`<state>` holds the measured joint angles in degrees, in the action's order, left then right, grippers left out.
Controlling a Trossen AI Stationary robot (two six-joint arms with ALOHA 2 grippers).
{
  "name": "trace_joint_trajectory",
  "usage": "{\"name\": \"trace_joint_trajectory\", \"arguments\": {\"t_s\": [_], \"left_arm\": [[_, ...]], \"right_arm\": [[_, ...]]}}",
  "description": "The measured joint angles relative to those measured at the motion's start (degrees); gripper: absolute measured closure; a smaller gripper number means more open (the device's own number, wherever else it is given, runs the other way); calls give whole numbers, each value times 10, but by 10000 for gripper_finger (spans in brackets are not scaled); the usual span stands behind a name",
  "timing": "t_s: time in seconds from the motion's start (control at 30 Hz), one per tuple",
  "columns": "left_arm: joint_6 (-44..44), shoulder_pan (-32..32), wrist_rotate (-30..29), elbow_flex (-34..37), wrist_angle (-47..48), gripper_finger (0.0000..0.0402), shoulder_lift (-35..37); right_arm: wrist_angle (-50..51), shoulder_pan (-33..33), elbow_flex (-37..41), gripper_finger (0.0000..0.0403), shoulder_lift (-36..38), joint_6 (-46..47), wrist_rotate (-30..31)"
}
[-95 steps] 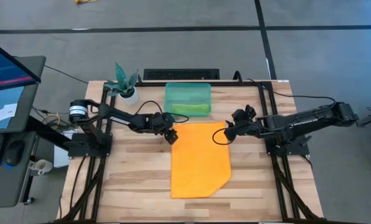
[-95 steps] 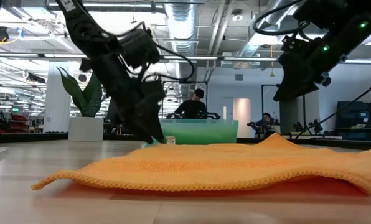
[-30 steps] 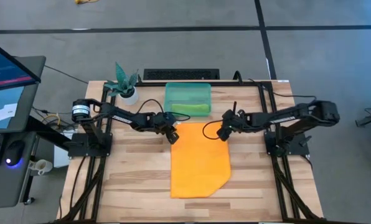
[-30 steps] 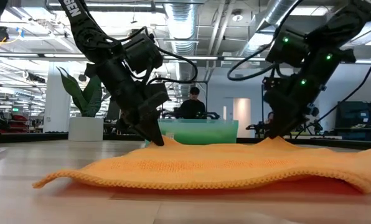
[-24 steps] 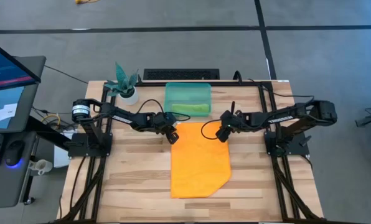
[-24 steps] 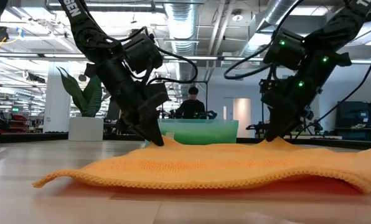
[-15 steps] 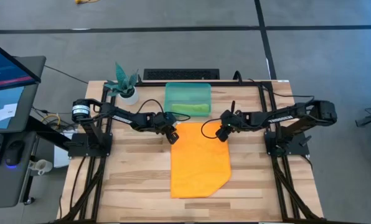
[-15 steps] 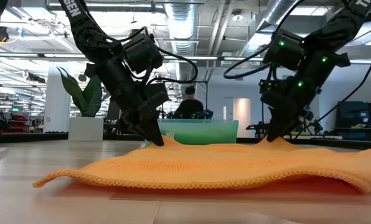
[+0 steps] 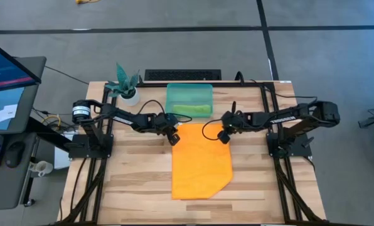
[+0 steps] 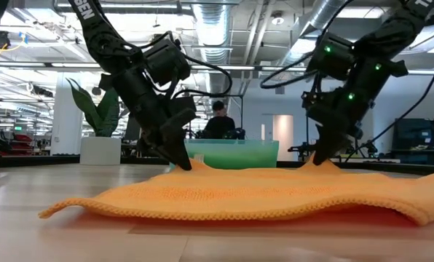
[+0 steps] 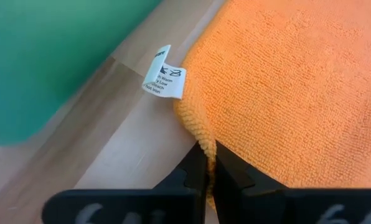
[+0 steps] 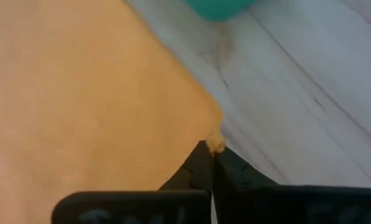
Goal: Roll microfiber towels into tight, uniform cylinder then place into a basket
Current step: Fold the orange towel
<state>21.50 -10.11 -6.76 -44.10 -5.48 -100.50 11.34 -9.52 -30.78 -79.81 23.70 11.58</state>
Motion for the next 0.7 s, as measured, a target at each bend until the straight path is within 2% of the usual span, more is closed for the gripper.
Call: {"name": "trace_joint_trajectory", "arguments": {"t_s": [0.13, 0.3, 0.7], "left_arm": [[-9, 0, -1, -4, 6, 400, 4], [-9, 6, -7, -30, 65, 400, 7], [-9, 81, -160, -134, 264, 400, 7]], "right_arm": [[22, 27, -30, 397, 0, -15, 1], [63, 75, -77, 392, 0, -18, 4], [226, 225, -202, 394, 0, 16, 135]]}}
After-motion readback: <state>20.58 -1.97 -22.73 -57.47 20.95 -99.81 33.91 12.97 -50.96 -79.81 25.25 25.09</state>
